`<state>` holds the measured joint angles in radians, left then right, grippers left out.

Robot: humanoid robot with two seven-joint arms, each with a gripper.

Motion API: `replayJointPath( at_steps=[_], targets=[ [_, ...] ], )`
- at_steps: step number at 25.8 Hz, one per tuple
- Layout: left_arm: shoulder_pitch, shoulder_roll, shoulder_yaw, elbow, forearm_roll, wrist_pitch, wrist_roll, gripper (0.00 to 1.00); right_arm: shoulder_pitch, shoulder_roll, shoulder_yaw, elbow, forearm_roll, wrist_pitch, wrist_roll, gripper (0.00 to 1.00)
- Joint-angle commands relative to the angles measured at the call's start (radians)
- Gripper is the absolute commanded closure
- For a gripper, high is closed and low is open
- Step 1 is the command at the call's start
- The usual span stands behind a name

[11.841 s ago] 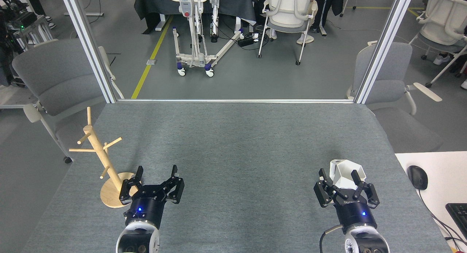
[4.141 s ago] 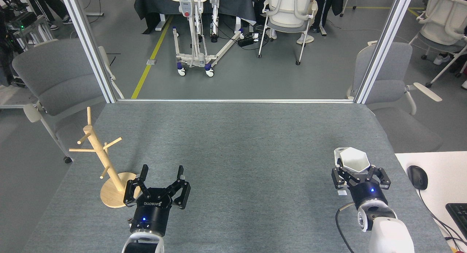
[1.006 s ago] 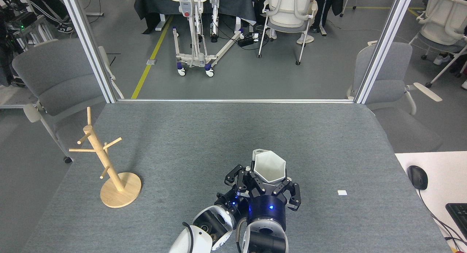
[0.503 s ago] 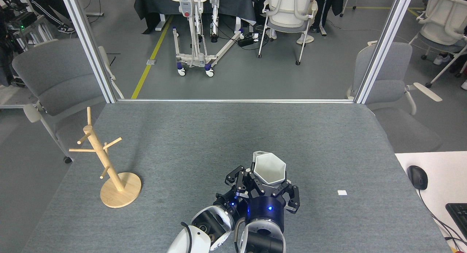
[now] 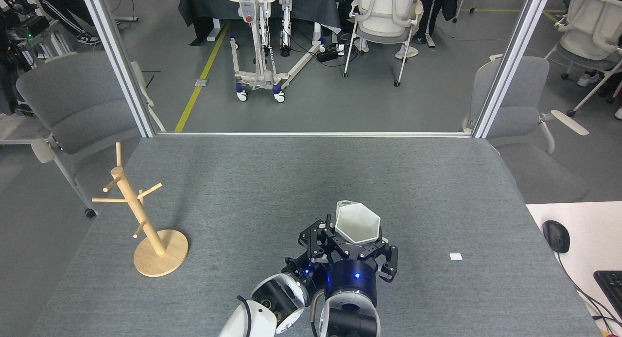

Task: Hang cup on storage rack
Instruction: 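Grasp the white cup with the left gripper beside the right gripper, then open the right gripper and withdraw it from the cup, then carry the cup with the left gripper to the wooden stand's peg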

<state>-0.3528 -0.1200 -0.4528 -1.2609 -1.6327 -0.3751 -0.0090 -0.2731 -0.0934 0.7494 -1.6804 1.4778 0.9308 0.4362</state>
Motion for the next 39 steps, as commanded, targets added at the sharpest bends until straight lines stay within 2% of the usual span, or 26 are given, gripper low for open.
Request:
replayJointPath(
  at_steps=[1, 15, 19, 21, 22, 24, 26, 27, 28, 29, 31, 37, 39],
  targets=[
    [0.012, 0.000, 0.028, 0.000, 0.001, -0.093, 0.004, 1.00, -0.002, 0.001, -0.004, -0.001, -0.002, -0.107, -0.050, 0.01],
    [0.034, 0.011, 0.048, 0.000, 0.001, -0.114, 0.020, 1.00, -0.006, 0.006, -0.012, -0.005, -0.002, -0.135, -0.340, 0.02],
    [0.055, 0.059, 0.052, -0.002, 0.001, -0.145, 0.061, 1.00, -0.009, 0.011, -0.139, -0.008, -0.028, -0.150, -0.441, 0.02],
    [0.072, 0.086, 0.077, -0.006, 0.001, -0.156, 0.092, 1.00, -0.015, -0.008, -0.254, -0.010, -0.096, -0.230, -0.445, 0.02],
    [0.087, 0.100, 0.097, -0.017, 0.001, -0.168, 0.106, 1.00, -0.017, -0.022, -0.343, -0.008, -0.149, -0.311, -0.445, 0.02],
    [0.113, 0.125, 0.143, -0.045, 0.001, -0.214, 0.130, 1.00, -0.015, -0.085, -0.525, 0.002, -0.289, -0.540, -0.445, 0.02],
    [0.152, 0.141, 0.217, -0.077, 0.002, -0.277, 0.155, 1.00, -0.008, -0.147, -0.710, 0.051, -0.455, -0.797, -0.444, 0.01],
    [0.173, 0.146, 0.256, -0.094, 0.001, -0.314, 0.165, 1.00, -0.006, -0.166, -0.783, 0.087, -0.501, -0.903, -0.444, 0.01],
    [0.196, 0.148, 0.295, -0.114, 0.001, -0.354, 0.175, 1.00, -0.002, -0.178, -0.840, 0.119, -0.504, -0.988, -0.444, 0.01],
    [0.218, 0.151, 0.332, -0.135, 0.001, -0.392, 0.182, 1.00, 0.006, -0.186, -0.884, 0.150, -0.494, -1.052, -0.444, 0.01],
    [0.261, 0.151, 0.390, -0.179, 0.001, -0.410, 0.195, 1.00, 0.054, -0.203, -0.930, 0.196, -0.450, -1.090, -0.444, 0.01],
    [0.400, 0.160, 0.488, -0.359, 0.001, -0.410, 0.241, 1.00, 0.186, -0.181, -0.963, 0.278, -0.111, -1.096, -0.445, 0.01],
    [0.437, 0.166, 0.528, -0.400, 0.002, -0.410, 0.261, 1.00, 0.219, -0.167, -0.953, 0.280, -0.059, -1.103, -0.445, 0.01]
  ],
)
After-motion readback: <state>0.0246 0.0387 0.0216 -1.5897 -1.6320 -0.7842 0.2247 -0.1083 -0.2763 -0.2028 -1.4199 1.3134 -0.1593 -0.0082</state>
